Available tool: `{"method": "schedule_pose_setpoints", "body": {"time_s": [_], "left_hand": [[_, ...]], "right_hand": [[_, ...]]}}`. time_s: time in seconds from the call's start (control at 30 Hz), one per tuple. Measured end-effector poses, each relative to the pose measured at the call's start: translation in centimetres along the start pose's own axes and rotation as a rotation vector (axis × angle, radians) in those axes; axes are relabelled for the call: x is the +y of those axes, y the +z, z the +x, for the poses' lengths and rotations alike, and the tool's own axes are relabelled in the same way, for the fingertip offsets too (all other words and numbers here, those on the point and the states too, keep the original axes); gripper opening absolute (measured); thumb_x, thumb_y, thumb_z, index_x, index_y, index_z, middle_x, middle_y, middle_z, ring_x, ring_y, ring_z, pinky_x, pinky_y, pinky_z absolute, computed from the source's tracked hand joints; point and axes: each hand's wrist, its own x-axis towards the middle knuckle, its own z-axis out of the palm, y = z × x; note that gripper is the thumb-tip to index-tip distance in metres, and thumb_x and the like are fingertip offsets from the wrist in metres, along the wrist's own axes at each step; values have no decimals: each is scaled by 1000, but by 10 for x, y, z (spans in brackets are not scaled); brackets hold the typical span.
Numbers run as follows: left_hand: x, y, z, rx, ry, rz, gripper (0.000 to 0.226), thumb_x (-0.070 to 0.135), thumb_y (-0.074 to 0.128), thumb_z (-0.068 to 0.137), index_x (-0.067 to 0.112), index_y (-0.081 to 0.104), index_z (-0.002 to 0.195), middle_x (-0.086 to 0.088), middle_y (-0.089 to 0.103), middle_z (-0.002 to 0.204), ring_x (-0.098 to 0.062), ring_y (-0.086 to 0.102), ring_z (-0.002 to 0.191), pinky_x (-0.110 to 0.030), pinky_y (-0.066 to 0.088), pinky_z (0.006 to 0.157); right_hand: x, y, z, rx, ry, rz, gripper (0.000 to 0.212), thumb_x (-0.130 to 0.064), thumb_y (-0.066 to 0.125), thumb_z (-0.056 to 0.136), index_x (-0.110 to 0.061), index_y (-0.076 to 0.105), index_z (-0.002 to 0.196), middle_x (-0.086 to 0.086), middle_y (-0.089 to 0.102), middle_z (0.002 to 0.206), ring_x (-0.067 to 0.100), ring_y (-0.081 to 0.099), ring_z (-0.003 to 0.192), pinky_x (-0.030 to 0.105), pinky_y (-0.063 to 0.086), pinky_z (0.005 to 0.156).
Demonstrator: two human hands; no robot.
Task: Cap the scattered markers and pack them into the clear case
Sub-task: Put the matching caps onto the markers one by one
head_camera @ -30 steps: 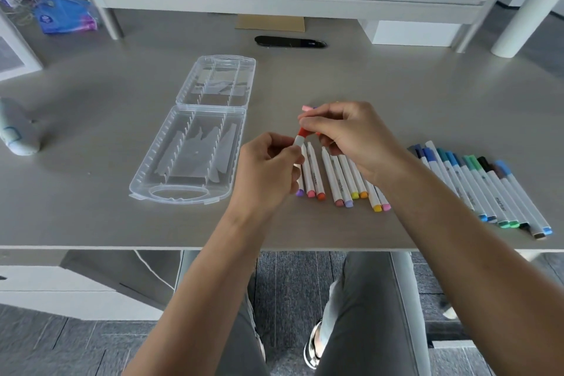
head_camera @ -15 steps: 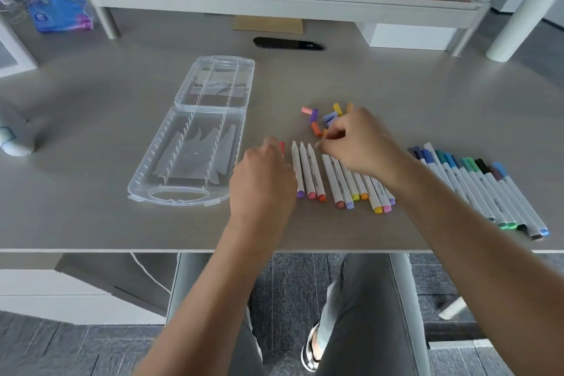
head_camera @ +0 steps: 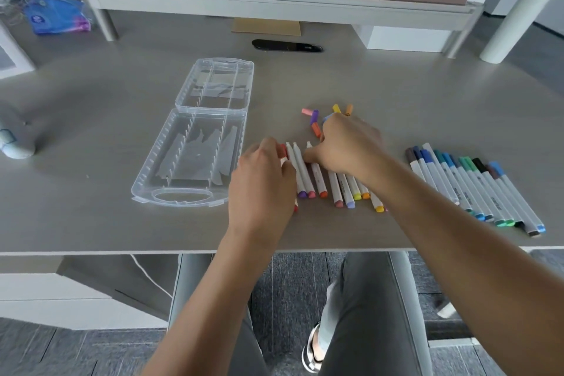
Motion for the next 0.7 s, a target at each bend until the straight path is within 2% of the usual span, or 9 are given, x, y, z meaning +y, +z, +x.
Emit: {"method": "schedule_pose_setpoints", "body": {"time_s": [0.1,0.2,0.3,0.37,0.47,0.5,0.57,0.63,0.7], "left_hand": [[-2,1,-1,12,29,-62,7,14,60,90,11,66,90,-2,65,87,-23,59,83,-40,49,75],[7,-1,0,23,0,-233,9,22,68,90,13,68,93,3,66,83,-17,62,78,-33,52,72],[22,-1,4,-88,-106,-407,30,31,73,90,16,66,115,6,69,87,-5,67,69,-14,48,54],[30,2,7,-196,-190,-532,41,25,71,92,13,60,130,4,72,85,-7,71,65,-21,55,52],[32,9,15,-276,-329,-774,48,6,66,92,4,53,138,-7,75,83,-23,76,69,-59,61,76],[30,11,17,-284,-366,-836,47,1,64,92,3,53,137,-8,75,80,-26,76,69,-63,59,79],[28,9,19,-289,-416,-933,39,-6,60,92,0,57,130,-9,72,73,-29,76,68,-50,63,75],[25,6,20,-296,-446,-1000,34,-8,58,92,0,61,125,-10,71,74,-30,75,70,-41,64,69],[22,4,21,-319,-451,-1007,31,-6,57,93,1,62,123,-5,73,71,-29,75,71,-55,61,77]], "right_hand": [[12,-1,7,-15,6,345,32,-43,69,76,-11,63,72,10,71,82,26,68,78,29,47,65],[23,-15,1,-45,27,694,34,-28,73,84,-10,62,57,1,56,58,16,44,47,21,31,49],[29,-23,-3,-89,32,833,35,-32,79,82,-17,61,56,6,46,62,19,34,54,27,22,49],[29,-24,-4,-121,20,853,35,-33,79,84,-18,64,56,8,47,68,18,33,56,28,22,50],[33,-23,0,-119,16,823,32,-33,76,90,-22,77,60,0,55,63,12,39,53,26,28,49],[36,-22,4,-76,15,808,25,-32,74,92,-20,81,71,1,60,65,11,43,53,24,32,50],[43,-16,17,57,-1,725,17,-29,73,93,-15,82,91,5,68,73,9,48,51,24,36,51],[48,-7,30,139,-44,594,15,-30,75,92,-19,82,98,4,74,82,5,51,49,23,37,52],[46,-2,38,161,-64,474,16,-34,76,91,-22,82,100,-2,75,89,8,59,66,25,41,59]]}}
